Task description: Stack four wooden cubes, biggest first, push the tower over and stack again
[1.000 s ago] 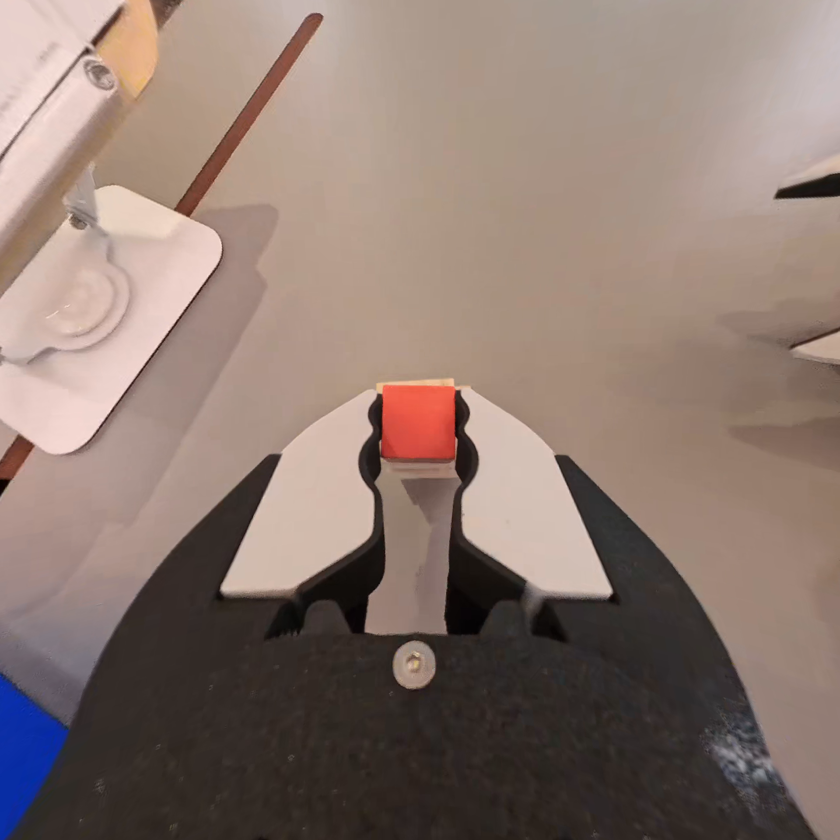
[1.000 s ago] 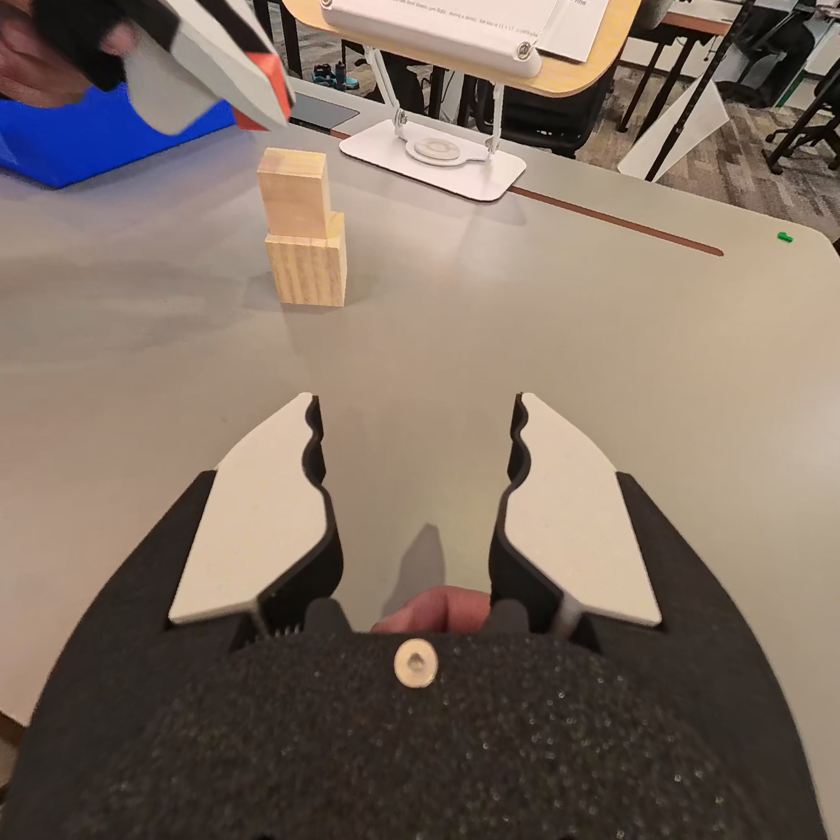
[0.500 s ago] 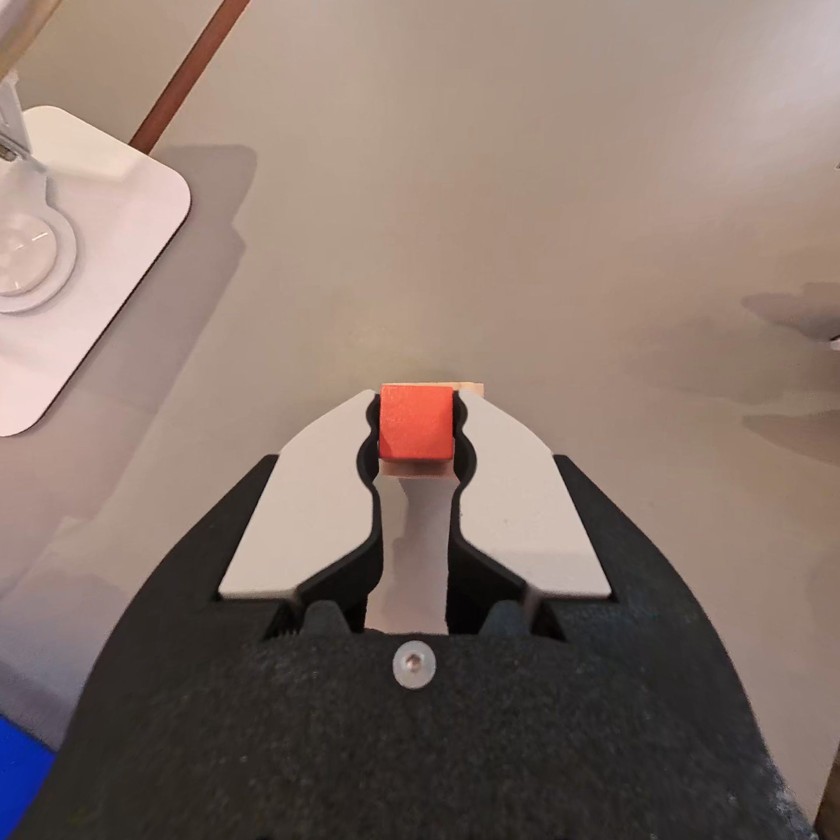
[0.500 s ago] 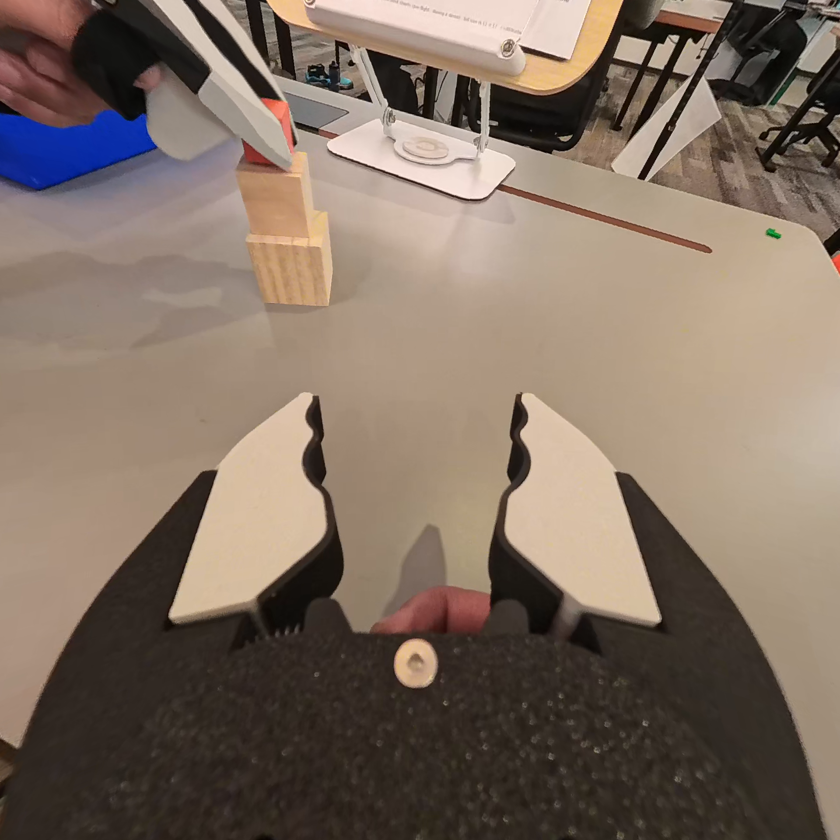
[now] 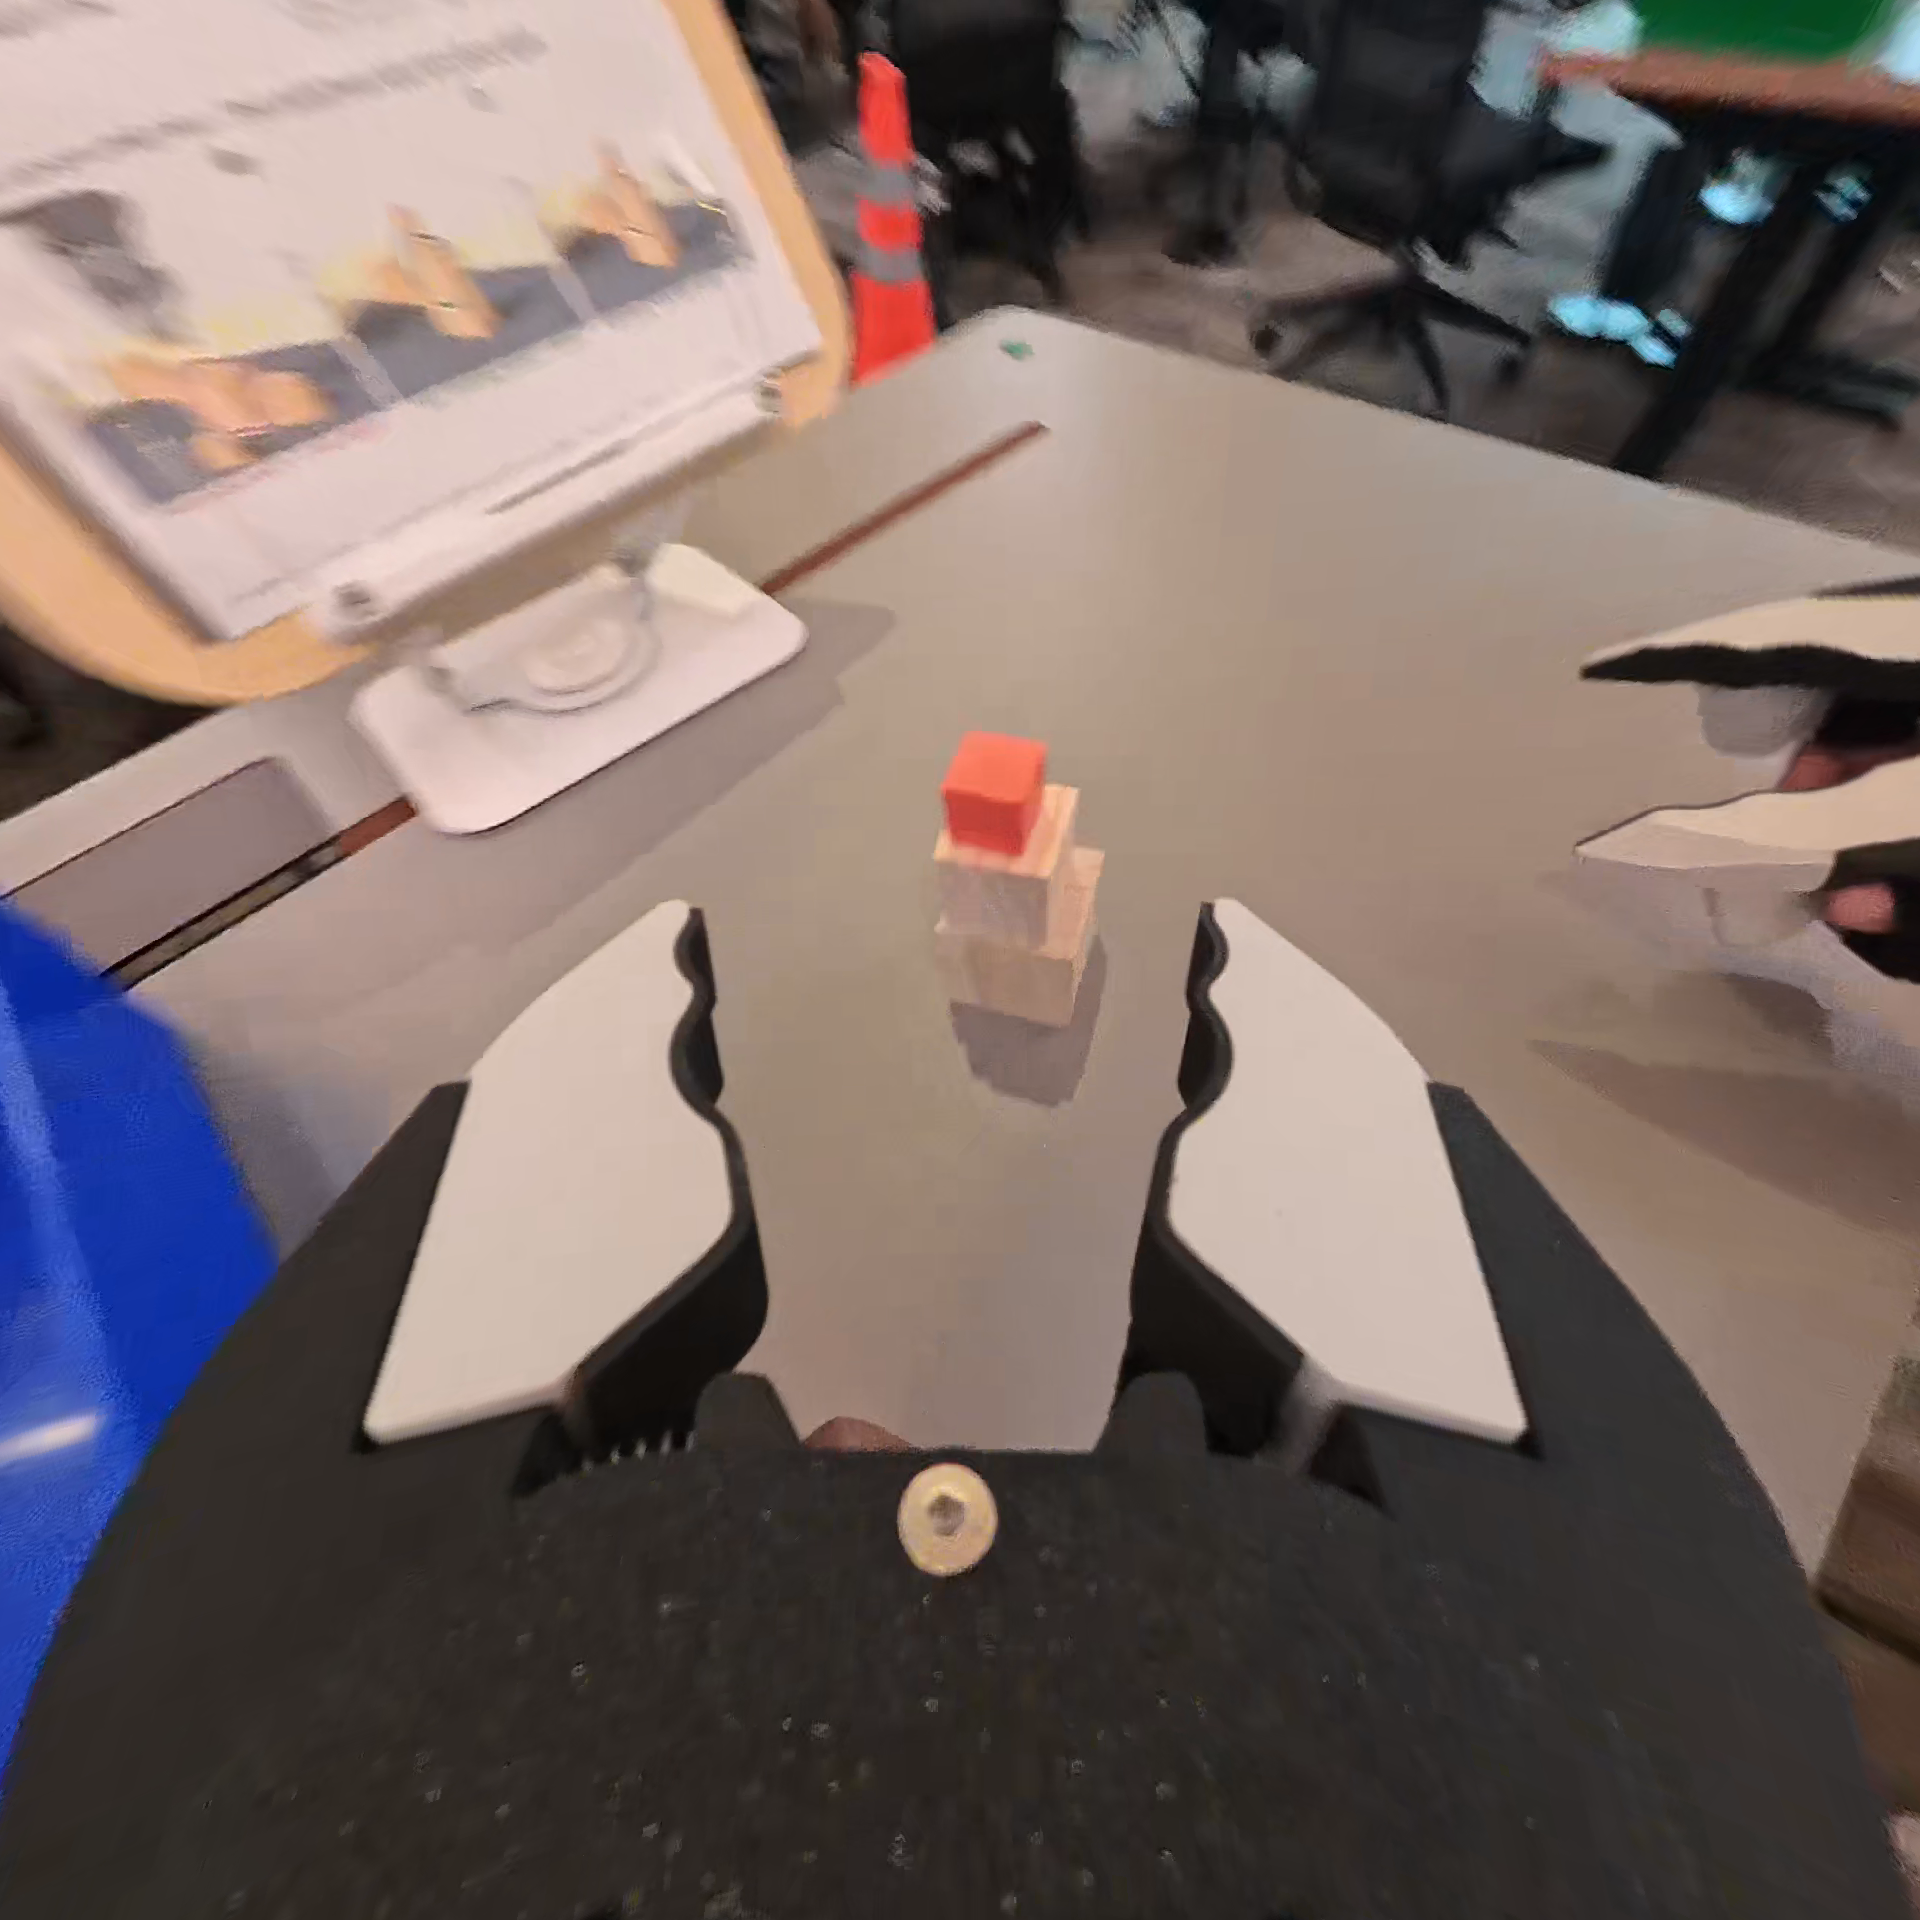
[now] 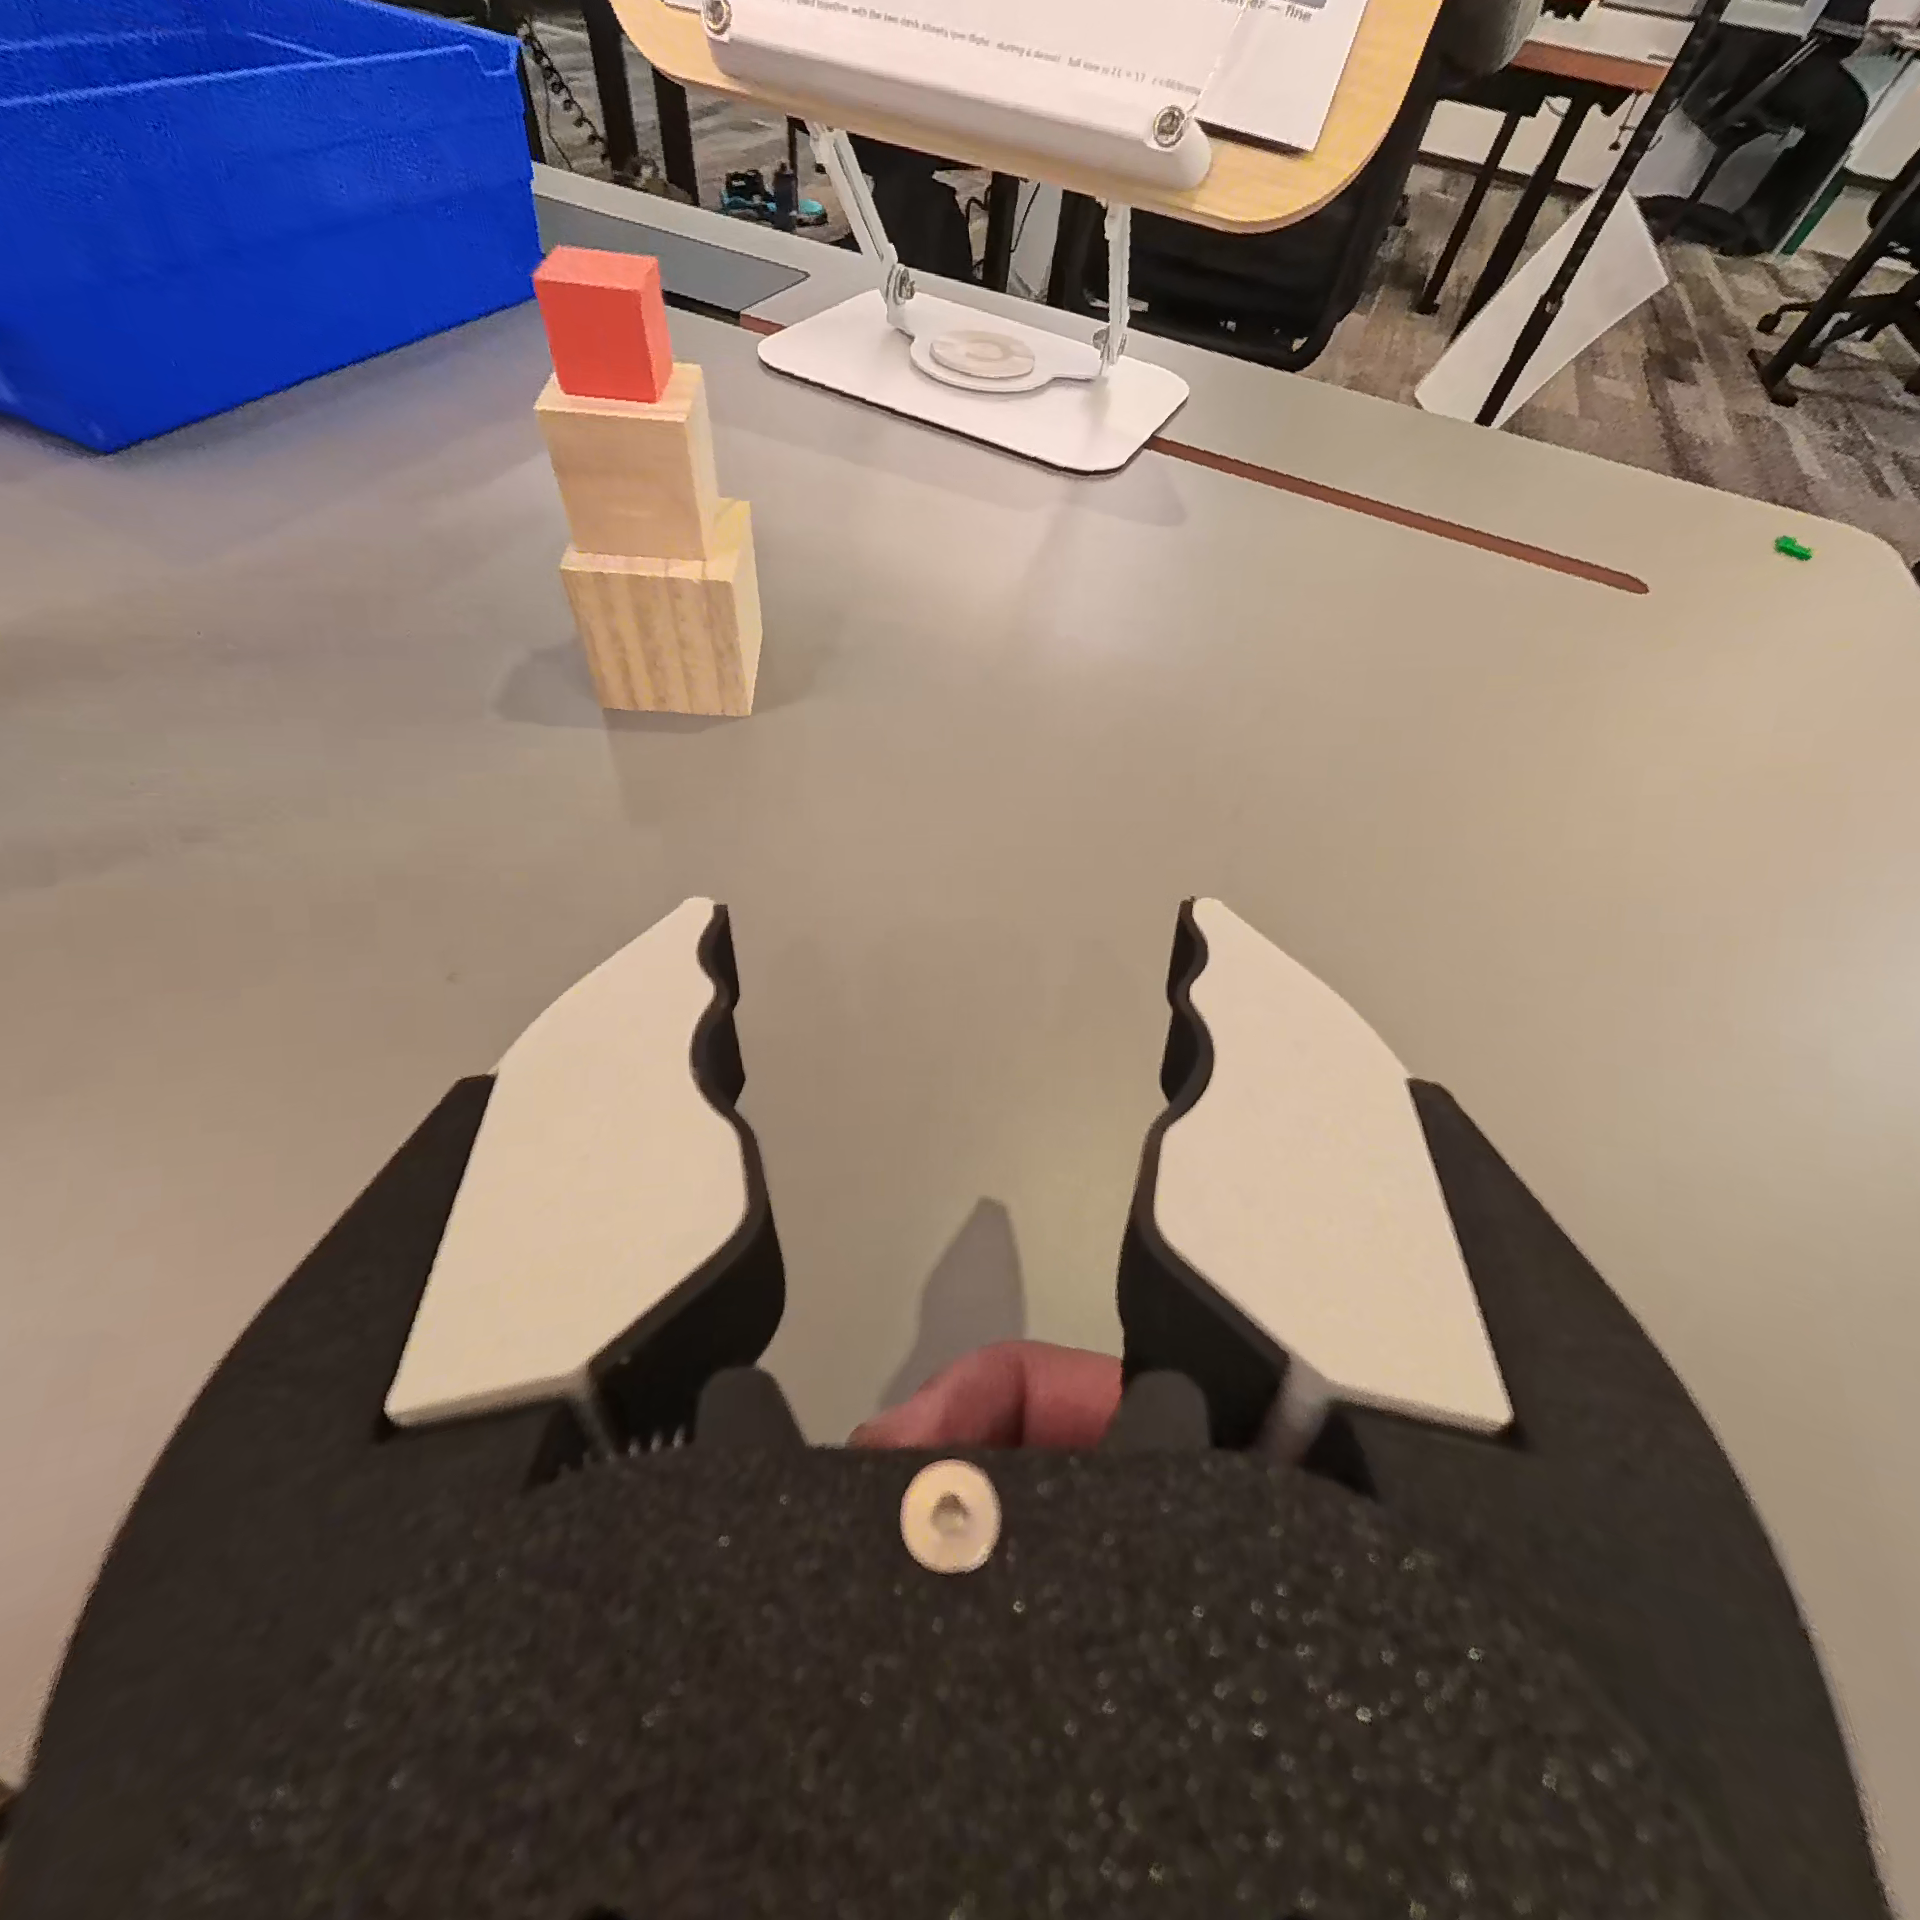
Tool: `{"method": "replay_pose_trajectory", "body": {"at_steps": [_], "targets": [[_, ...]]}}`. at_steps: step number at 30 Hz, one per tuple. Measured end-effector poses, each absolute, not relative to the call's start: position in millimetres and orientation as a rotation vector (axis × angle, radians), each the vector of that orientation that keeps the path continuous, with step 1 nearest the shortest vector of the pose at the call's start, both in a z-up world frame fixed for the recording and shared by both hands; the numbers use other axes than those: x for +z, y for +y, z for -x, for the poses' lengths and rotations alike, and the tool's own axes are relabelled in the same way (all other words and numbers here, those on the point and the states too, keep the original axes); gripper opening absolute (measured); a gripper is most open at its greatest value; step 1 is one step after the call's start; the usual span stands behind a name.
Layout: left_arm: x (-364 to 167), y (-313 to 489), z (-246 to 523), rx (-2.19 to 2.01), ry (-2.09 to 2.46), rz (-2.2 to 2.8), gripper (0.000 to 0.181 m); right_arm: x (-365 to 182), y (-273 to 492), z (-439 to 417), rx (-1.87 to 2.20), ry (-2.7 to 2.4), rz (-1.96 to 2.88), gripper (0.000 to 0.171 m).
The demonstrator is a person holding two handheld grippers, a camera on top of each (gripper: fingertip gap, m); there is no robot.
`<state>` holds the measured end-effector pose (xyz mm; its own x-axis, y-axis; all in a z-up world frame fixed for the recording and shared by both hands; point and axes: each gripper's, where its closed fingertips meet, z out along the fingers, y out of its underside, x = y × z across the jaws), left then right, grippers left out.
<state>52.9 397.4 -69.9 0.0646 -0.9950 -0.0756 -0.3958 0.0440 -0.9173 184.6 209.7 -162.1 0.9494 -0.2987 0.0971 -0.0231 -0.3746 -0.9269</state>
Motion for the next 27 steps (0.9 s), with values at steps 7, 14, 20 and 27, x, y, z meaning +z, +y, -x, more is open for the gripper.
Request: {"method": "replay_pose_trajectory", "body": {"at_steps": [7,14,20,27], "targets": [[-115,389,53,-0.752,0.997,1.627,0.097,-168,224,-183,-0.266,0.209,1.948,0.08],[-135,374,65,-0.746,0.942,1.675,0.092,-172,231,-173,-0.249,0.192,1.963,0.08],[-149,417,129,-0.467,0.795,1.809,0.088,-177,232,-168,-0.245,0.177,1.979,0.08],[-200,474,219,-0.252,0.538,2.153,0.082,-177,243,-167,-0.231,0.146,1.981,0.08]]}}
